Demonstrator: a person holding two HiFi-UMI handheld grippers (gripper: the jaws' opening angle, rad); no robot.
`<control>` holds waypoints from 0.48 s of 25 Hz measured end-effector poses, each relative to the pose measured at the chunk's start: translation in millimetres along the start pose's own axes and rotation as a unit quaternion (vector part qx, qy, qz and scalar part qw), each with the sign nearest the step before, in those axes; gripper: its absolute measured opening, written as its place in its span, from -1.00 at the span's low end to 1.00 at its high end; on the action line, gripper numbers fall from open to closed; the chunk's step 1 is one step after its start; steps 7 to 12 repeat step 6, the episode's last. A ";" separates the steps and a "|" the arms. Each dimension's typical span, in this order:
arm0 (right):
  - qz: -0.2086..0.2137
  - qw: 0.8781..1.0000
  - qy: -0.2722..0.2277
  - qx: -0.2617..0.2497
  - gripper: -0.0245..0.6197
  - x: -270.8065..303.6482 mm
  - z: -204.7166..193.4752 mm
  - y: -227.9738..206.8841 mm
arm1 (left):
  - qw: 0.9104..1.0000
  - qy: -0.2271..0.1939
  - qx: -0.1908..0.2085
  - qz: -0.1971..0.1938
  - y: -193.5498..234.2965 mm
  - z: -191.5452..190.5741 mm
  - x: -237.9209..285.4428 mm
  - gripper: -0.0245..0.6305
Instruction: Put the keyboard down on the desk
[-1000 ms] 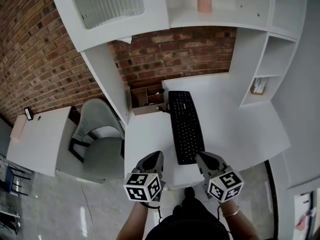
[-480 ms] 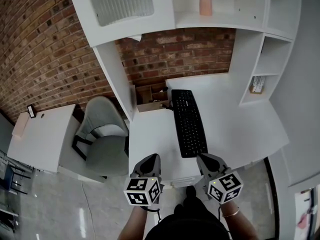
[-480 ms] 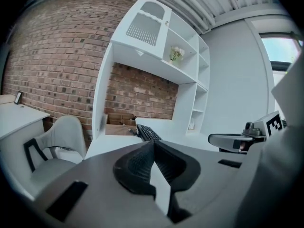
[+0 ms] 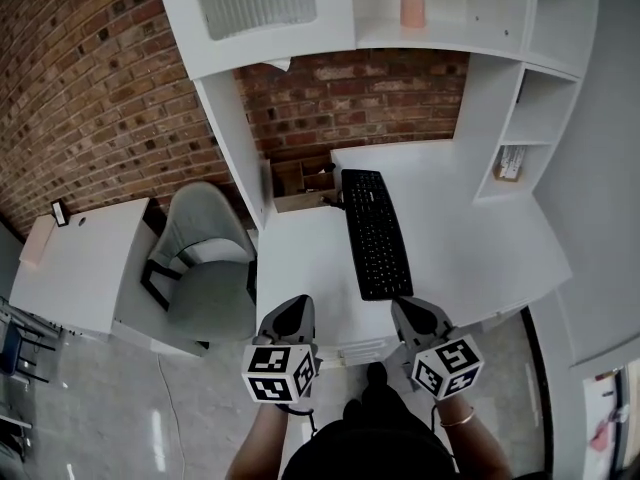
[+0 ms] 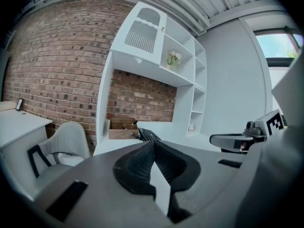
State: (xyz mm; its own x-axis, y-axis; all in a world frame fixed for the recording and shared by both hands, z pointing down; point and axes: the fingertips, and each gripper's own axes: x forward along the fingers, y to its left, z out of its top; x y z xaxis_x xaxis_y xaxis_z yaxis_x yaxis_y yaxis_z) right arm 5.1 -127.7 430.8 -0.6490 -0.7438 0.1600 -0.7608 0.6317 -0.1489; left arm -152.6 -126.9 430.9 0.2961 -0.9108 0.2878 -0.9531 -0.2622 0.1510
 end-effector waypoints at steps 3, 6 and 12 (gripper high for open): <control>-0.001 1.000 -0.006 -0.005 -0.91 -0.9 2.6 2.7 | 1.000 -0.003 0.003 0.000 0.8 0.3 -1.7 -0.90; -0.001 1.000 -0.011 -0.012 -0.91 -1.6 4.6 4.6 | 1.000 -0.007 0.006 0.001 1.2 0.9 -2.8 -0.90; -0.001 1.000 -0.011 -0.012 -0.91 -1.6 4.6 4.6 | 1.000 -0.007 0.006 0.001 1.2 0.9 -2.8 -0.90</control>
